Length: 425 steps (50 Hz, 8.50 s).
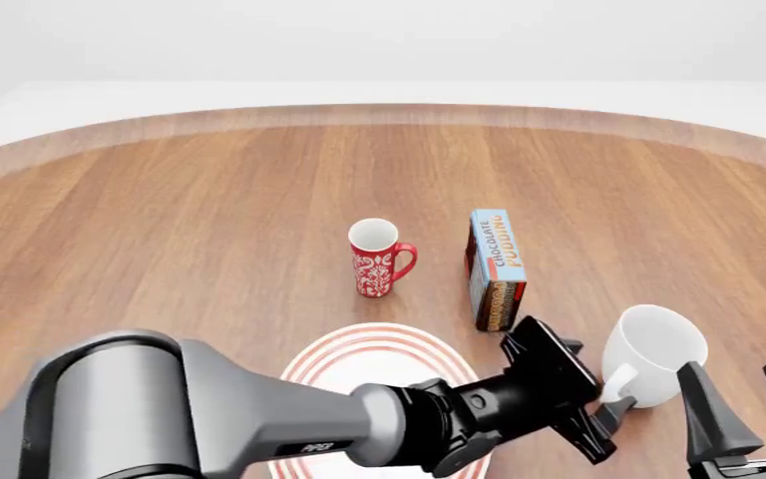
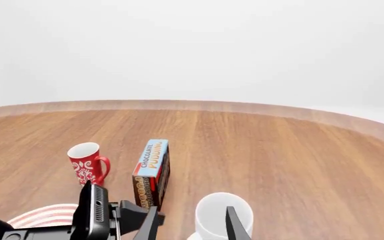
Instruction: Pick up the white mug and put it on the plate, and put the chocolate pudding to the right of the plate.
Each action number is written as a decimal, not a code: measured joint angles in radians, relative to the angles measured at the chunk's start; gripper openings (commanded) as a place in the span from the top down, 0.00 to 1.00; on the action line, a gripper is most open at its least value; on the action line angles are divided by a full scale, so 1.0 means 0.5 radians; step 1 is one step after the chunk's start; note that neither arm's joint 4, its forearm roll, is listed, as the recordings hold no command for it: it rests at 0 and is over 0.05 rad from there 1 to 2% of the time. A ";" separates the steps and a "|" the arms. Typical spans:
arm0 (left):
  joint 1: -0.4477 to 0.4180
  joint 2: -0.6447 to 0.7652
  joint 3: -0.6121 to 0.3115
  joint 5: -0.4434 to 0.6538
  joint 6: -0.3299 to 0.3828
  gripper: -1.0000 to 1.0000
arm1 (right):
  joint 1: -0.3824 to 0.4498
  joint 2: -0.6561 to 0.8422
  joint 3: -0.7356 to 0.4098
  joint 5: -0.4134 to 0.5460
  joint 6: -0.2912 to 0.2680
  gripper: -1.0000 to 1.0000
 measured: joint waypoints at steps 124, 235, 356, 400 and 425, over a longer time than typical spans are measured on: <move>-0.013 0.422 -0.399 0.132 -0.104 0.00 | -0.014 0.000 0.007 0.006 0.026 0.00; 0.060 -0.096 0.275 -0.168 -0.028 1.00 | 0.003 0.000 0.017 0.023 0.007 0.00; 0.349 -2.151 1.789 0.099 0.248 1.00 | -0.003 0.000 0.016 0.005 -0.032 0.00; 0.448 -2.228 2.190 -0.066 0.084 1.00 | 0.001 0.000 0.015 -0.005 -0.042 0.00; 0.436 -1.781 2.341 -0.529 -0.063 1.00 | 0.001 0.000 0.013 -0.009 -0.046 0.00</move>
